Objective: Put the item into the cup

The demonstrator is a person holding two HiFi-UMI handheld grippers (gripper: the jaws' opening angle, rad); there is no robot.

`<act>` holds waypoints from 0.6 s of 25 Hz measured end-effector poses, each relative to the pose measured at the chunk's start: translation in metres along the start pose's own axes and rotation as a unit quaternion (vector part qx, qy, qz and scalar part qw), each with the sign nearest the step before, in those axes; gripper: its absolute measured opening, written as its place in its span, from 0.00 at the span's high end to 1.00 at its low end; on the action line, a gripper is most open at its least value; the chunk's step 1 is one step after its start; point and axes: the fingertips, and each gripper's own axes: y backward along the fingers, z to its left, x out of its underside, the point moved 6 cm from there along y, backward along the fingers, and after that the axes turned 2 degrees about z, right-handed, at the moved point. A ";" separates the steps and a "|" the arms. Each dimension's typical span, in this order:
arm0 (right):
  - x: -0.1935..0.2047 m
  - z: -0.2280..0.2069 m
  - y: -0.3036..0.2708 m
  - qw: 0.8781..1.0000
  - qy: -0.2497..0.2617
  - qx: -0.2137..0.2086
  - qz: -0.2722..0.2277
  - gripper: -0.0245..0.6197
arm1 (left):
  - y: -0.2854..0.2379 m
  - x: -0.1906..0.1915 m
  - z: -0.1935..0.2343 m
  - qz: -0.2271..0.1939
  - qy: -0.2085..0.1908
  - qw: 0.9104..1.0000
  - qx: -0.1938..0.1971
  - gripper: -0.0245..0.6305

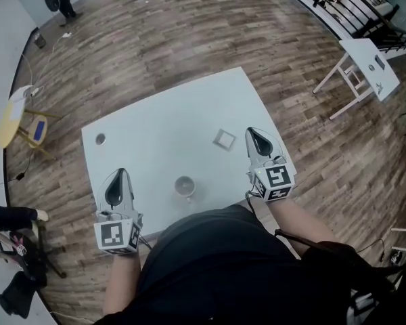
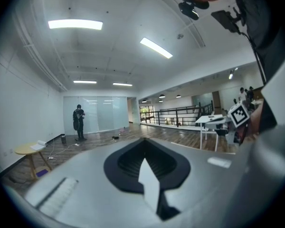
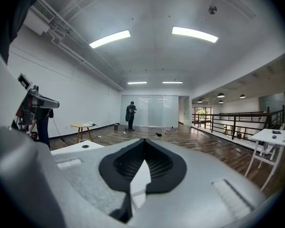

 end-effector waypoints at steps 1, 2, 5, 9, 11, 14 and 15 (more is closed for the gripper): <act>0.000 0.001 -0.001 1.000 -0.002 0.000 0.000 0.96 | -0.001 -0.002 0.000 0.001 0.000 1.000 0.002 0.96; -0.001 0.002 -0.002 1.000 -0.003 0.000 0.001 0.96 | -0.001 -0.002 0.001 0.004 -0.002 1.000 0.003 0.96; 0.001 0.007 -0.004 1.000 -0.009 0.002 0.002 0.96 | 0.000 0.000 0.005 0.013 -0.005 1.000 0.004 0.96; 0.004 0.012 -0.006 1.000 -0.009 0.004 0.006 0.96 | -0.003 0.005 0.011 0.012 0.016 1.000 0.010 0.96; 0.008 0.025 -0.016 1.000 -0.012 -0.002 0.008 0.96 | -0.002 0.006 0.024 0.011 0.017 1.000 0.007 0.96; 0.013 0.069 -0.049 0.999 -0.024 -0.041 0.008 0.96 | 0.021 0.009 0.060 0.014 0.020 0.999 -0.031 0.96; 0.013 0.083 -0.060 0.998 -0.027 -0.057 0.009 0.96 | 0.029 0.010 0.070 0.014 0.026 0.999 -0.045 0.96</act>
